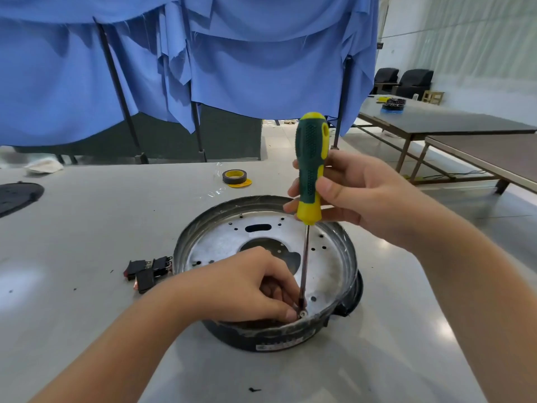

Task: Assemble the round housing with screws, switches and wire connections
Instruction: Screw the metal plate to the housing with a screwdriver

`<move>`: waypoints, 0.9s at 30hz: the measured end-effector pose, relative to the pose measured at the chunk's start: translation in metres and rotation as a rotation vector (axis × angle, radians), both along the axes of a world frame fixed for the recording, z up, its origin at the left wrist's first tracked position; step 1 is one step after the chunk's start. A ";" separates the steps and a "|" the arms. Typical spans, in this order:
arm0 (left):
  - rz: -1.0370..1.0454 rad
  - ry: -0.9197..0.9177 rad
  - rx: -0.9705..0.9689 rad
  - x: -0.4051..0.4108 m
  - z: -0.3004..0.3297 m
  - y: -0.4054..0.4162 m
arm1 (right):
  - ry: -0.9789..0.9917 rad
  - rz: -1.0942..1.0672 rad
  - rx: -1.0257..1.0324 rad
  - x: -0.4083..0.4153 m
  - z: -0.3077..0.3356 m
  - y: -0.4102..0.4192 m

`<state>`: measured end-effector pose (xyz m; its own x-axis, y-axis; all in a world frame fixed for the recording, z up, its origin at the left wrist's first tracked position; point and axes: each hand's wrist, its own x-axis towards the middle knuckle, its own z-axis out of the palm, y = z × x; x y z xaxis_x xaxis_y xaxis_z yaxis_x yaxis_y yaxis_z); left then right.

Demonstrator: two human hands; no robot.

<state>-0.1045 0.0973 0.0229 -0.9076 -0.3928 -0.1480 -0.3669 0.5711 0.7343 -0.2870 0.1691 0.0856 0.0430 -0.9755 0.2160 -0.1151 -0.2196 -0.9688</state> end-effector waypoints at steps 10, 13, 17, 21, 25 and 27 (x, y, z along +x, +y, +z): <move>-0.011 0.016 0.038 -0.001 -0.002 -0.001 | 0.014 0.053 0.009 -0.004 -0.002 0.000; -0.015 0.011 0.040 0.000 -0.002 -0.002 | 0.015 0.064 -0.003 -0.003 -0.003 0.000; -0.008 0.004 0.034 0.000 -0.002 -0.001 | 0.019 0.077 -0.009 -0.002 -0.004 0.000; -0.006 -0.002 0.011 0.001 -0.001 0.000 | 0.041 0.076 -0.022 -0.003 -0.002 0.004; -0.003 0.009 0.009 0.001 0.000 0.001 | 0.122 0.029 -0.090 -0.001 0.001 0.007; -0.008 0.003 0.000 0.000 0.000 0.000 | 0.199 0.027 -0.136 0.002 0.004 0.009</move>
<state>-0.1040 0.0977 0.0229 -0.9112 -0.3856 -0.1452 -0.3600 0.5736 0.7358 -0.2848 0.1783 0.0901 0.1238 -0.9360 0.3295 -0.2931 -0.3518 -0.8890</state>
